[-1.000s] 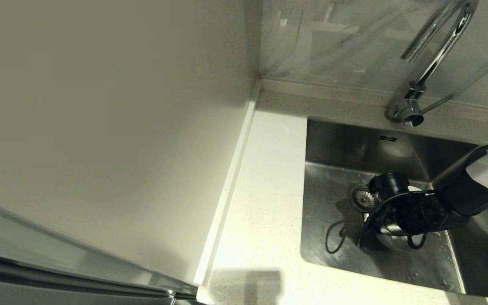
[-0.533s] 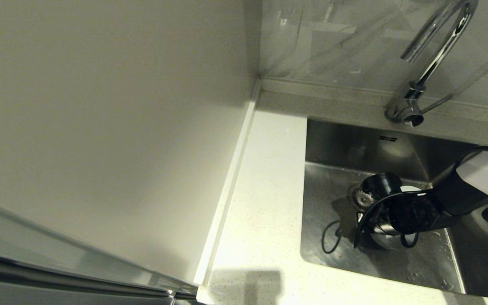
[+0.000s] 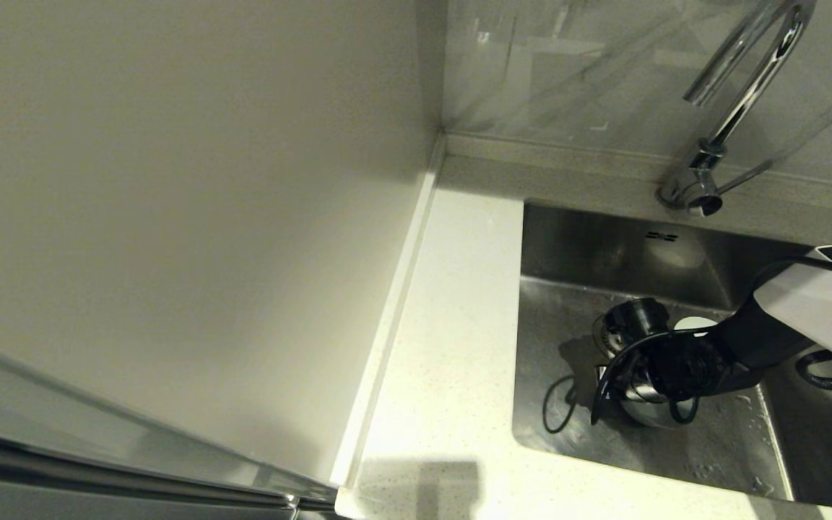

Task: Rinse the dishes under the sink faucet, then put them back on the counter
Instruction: Put a bowl into the sink

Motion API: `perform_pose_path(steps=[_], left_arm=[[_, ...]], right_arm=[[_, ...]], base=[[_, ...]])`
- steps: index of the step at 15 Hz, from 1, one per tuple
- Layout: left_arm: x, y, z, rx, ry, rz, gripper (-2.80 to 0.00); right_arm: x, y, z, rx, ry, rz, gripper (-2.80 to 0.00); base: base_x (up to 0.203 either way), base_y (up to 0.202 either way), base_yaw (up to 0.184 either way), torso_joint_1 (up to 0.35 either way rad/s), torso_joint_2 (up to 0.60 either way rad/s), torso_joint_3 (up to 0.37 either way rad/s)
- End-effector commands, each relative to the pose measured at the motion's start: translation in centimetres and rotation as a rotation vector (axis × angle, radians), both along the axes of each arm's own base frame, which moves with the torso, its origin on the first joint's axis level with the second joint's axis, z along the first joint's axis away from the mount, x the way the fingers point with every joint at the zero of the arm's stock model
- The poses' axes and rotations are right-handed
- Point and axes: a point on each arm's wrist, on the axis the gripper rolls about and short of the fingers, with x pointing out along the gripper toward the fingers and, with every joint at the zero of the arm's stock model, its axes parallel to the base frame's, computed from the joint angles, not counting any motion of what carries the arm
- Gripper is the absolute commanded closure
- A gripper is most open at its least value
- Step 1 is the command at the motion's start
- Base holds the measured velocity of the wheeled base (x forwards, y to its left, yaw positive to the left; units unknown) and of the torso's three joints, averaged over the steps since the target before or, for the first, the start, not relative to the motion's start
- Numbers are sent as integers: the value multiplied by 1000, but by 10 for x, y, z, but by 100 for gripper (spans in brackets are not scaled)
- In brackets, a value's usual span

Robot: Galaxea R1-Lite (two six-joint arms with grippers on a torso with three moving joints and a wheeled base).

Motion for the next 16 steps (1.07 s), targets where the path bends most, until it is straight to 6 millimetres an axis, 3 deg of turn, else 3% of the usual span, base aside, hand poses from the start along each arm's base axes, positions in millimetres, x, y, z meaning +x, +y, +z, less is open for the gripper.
perform_pose_path(steps=[1,8,12,16], left_arm=[[0,0,0,-1,-3,0,0],[0,0,0,-1,-3,0,0],[0,0,0,-1,-3,2,0],[0,0,0,-1,-3,0,0]], right_arm=[[-1,0,-2,-7,6,0,-280],[-3,-1,8,1,-16,-3,-280],[-29,-6,38,5,-54,-7,-280],[-74,-13,89,6,-159,-3,-280]], base=[[0,0,0,0,0,0],[0,0,0,0,0,0],[0,0,0,0,0,0],[0,0,0,0,0,0]])
